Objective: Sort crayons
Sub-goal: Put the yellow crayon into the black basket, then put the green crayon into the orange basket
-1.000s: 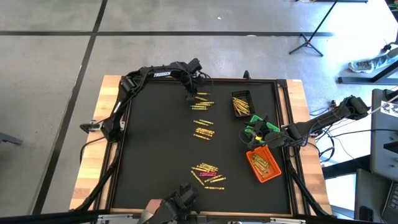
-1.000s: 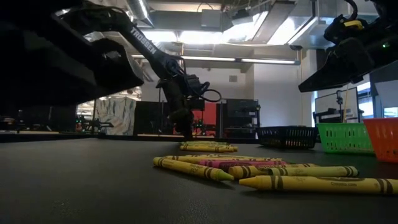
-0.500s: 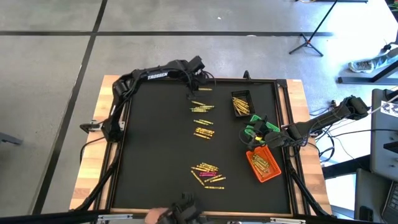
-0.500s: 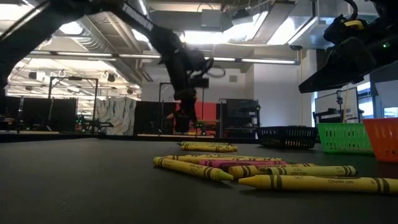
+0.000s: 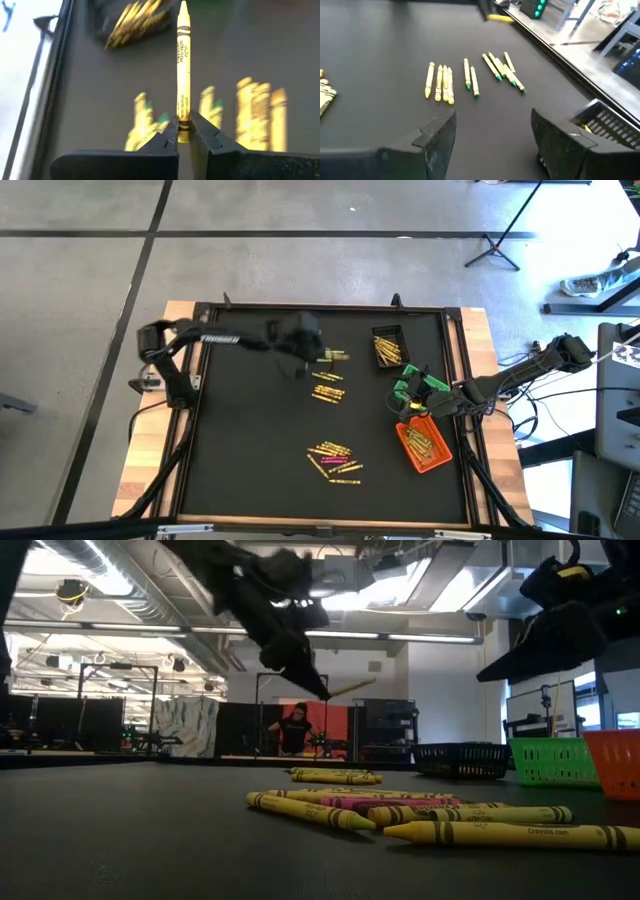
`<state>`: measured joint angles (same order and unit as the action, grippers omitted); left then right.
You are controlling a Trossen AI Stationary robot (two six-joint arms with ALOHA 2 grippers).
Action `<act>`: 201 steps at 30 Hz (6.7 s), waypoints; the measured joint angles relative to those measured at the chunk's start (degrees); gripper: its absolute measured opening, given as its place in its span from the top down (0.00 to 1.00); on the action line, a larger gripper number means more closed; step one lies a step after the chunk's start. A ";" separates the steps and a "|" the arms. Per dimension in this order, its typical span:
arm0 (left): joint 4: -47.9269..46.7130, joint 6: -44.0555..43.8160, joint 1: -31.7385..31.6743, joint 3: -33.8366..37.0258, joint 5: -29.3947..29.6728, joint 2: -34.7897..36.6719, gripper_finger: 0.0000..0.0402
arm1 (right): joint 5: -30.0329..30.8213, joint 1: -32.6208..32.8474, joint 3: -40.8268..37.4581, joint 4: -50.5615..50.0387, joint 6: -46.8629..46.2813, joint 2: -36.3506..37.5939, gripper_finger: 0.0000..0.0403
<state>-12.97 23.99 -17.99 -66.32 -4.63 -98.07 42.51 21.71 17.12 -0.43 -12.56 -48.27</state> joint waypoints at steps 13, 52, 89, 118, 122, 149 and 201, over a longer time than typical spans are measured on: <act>48.08 -6.63 15.69 19.84 0.75 2.04 0.99 | -9.60 0.00 0.00 18.99 9.99 -5.35 0.37; 72.11 -8.31 23.06 20.00 3.11 -9.22 0.99 | -19.44 0.00 8.83 55.35 31.02 -33.24 0.92; 67.38 -8.42 22.05 19.98 7.10 -9.20 0.67 | -1.67 -0.02 8.76 -7.49 13.72 8.68 0.95; 67.47 -10.06 17.76 19.98 10.15 -9.20 0.67 | -7.92 -13.60 17.59 -36.65 4.23 14.64 0.95; 67.47 -10.07 17.72 19.98 10.13 -9.19 0.67 | -9.77 -16.39 17.59 -37.10 4.23 13.77 0.96; 62.60 -12.62 17.80 19.98 10.10 -9.17 0.67 | -26.13 -47.55 17.64 -18.68 13.94 -17.96 0.94; 25.29 -14.71 -0.85 17.43 -1.59 3.26 0.67 | -28.00 -22.82 17.59 -12.59 11.73 -12.70 0.66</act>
<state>12.32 9.28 -18.84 -48.89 -6.23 -94.80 14.51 -1.10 34.72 -13.02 -0.83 -60.97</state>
